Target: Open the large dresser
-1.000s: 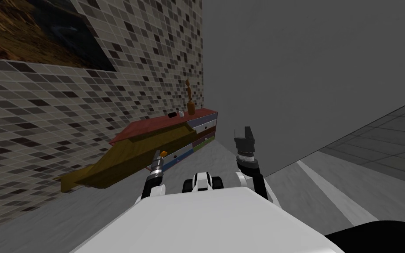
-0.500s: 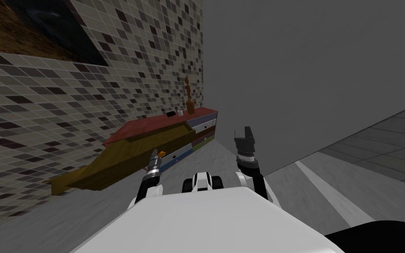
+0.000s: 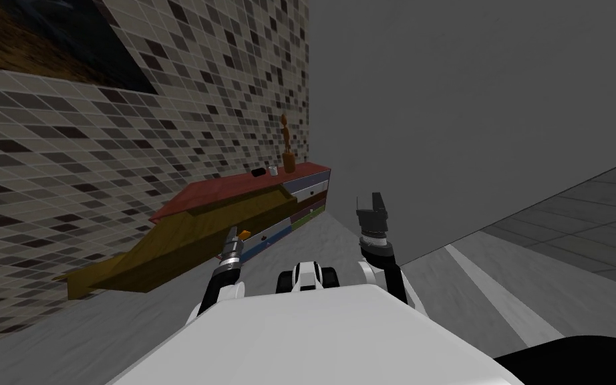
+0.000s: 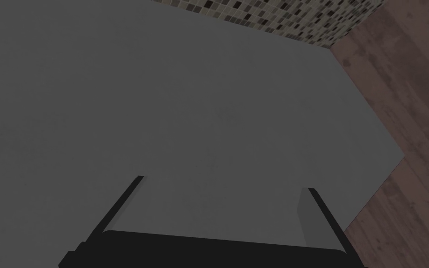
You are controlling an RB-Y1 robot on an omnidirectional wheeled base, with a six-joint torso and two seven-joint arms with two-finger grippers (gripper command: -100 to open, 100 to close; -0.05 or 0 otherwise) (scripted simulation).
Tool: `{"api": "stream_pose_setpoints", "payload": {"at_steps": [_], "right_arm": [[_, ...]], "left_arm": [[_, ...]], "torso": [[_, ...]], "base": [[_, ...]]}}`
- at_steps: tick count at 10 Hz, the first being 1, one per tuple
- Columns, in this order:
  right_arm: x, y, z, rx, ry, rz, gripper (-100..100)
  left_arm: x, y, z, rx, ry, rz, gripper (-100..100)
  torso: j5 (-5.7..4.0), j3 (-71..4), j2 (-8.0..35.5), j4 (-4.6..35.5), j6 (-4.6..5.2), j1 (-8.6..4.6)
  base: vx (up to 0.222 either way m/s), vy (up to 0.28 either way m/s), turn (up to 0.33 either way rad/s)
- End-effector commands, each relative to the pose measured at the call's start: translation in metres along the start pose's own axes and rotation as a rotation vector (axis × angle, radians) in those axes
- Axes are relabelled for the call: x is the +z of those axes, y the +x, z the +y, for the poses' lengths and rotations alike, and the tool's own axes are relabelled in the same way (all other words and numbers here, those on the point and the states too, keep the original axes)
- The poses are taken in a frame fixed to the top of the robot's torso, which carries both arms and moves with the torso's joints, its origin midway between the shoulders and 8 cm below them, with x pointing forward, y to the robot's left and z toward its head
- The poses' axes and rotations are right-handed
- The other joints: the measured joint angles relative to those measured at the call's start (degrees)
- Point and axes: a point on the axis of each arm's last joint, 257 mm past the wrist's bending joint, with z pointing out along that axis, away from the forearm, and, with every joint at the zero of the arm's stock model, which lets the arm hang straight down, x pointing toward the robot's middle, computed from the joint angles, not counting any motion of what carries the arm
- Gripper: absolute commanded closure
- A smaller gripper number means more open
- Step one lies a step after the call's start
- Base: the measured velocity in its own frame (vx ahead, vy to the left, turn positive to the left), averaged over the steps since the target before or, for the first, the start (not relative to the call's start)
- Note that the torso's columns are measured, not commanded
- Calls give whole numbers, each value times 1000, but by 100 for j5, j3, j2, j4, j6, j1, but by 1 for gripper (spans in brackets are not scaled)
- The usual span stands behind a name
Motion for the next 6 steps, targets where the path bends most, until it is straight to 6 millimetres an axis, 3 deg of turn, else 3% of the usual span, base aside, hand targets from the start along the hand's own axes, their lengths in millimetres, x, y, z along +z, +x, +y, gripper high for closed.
{"api": "stream_pose_setpoints", "payload": {"at_steps": [1,6], "right_arm": [[0,0,0,0,0,0,0],[0,0,0,0,0,0,0]], "left_arm": [[-1,0,3,0,-9,0,0],[-4,0,12,1,-34,1,0]], "torso": [[14,3,-4,-13,0,6],[47,-17,-46,-45,2,46]], "base": [[0,0,0],[0,0,0]]}}
